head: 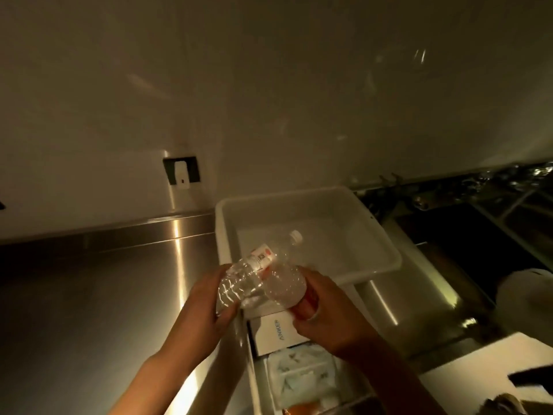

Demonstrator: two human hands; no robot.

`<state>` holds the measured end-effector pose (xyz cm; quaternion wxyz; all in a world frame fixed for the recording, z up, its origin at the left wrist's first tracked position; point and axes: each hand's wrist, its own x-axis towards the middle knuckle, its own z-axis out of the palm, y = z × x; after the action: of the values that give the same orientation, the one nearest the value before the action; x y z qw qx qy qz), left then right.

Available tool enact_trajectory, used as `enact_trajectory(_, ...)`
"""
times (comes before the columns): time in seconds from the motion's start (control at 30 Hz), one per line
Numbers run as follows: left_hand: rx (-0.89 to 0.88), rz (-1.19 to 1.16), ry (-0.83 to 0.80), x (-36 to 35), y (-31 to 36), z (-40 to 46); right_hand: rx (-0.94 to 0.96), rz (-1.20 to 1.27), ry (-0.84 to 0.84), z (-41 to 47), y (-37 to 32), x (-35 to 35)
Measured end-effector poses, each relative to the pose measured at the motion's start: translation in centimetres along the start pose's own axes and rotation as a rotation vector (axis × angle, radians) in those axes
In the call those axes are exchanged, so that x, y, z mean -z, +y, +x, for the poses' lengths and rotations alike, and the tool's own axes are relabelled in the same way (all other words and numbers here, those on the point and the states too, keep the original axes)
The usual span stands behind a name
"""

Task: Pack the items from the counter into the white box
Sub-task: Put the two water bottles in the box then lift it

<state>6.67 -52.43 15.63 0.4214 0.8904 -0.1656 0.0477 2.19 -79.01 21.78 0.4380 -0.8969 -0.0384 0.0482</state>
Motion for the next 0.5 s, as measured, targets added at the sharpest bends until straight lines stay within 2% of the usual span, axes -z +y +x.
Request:
enact_trajectory(0.13,-0.024,0.021,-0.088,-3.3,1.4,0.2,-0.067,-0.201,-0.105,-2.0,4.4,1.9)
enact_trajectory(0.33,-0.007,0.099,-0.305,-7.5,1.8,-0.2,-0.134,-0.242,-0.308,-3.9,7.7,1.9)
enact_trajectory(0.5,-0.021,0.214,-0.453,-10.5,1.9,0.0,-0.159,-0.522,-0.455,-3.7,9.3,-0.6)
